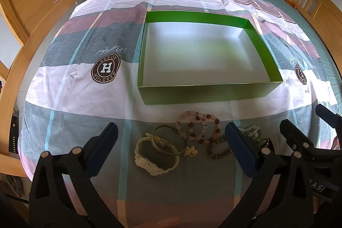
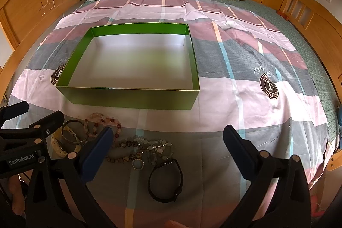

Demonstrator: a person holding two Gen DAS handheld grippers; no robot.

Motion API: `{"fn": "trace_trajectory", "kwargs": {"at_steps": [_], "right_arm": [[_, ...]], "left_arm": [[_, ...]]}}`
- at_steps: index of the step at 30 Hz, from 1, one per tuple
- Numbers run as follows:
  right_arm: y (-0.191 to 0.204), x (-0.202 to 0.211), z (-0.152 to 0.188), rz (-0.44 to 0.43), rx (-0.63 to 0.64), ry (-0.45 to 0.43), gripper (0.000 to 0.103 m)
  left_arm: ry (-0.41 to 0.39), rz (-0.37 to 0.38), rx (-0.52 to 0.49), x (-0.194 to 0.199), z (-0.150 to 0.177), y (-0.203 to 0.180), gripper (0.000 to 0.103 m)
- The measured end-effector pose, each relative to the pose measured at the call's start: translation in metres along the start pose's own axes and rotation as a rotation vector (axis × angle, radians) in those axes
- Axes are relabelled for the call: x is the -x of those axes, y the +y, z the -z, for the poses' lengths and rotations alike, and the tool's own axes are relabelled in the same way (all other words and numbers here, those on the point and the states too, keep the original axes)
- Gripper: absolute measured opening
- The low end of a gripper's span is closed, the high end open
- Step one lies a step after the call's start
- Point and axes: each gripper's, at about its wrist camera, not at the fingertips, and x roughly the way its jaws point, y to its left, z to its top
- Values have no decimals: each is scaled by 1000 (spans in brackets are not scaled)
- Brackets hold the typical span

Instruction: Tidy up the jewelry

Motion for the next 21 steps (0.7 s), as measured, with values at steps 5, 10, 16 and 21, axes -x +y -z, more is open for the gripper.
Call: {"fn": "trace_trajectory", "kwargs": {"at_steps": [5, 10, 16, 21], "right_arm": [[0, -1, 2, -1, 0, 1, 102], [0, -1, 1, 0, 0, 1, 102], [0, -1, 1, 1, 1, 2, 102], [0, -1, 1, 1, 1, 3, 102]], "left_arm": [[1, 1, 0, 0, 0, 0, 101], [1, 2, 1, 0, 0, 0, 101], [2, 1, 0, 0, 0, 0, 101], [2, 1, 0, 0, 0, 0, 101]]}}
